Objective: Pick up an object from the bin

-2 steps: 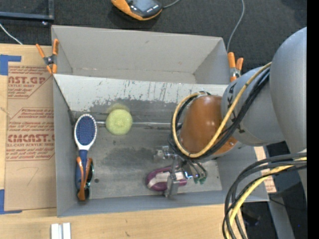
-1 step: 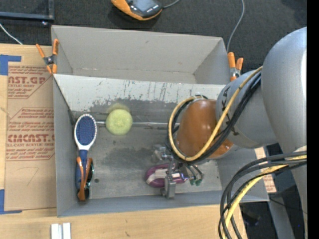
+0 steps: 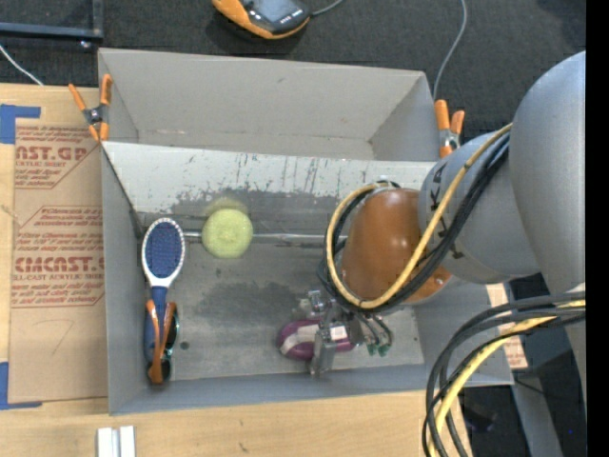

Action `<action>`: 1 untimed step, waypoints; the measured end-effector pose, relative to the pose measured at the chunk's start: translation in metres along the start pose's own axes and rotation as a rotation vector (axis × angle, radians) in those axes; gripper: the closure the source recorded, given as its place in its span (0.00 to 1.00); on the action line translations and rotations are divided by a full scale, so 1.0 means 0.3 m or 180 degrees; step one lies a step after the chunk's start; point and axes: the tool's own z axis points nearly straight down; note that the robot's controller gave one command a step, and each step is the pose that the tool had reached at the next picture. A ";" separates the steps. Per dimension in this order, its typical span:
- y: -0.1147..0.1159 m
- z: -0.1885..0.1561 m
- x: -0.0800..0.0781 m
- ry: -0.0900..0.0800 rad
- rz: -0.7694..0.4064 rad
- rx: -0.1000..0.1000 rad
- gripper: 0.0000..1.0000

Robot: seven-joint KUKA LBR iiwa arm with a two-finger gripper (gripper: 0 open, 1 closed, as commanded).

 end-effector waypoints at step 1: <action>0.000 0.000 0.000 0.0000 0.0000 0.0000 1.00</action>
Offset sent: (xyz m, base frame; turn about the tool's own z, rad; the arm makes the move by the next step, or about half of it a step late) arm 0.0001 -0.0001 0.0608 0.0000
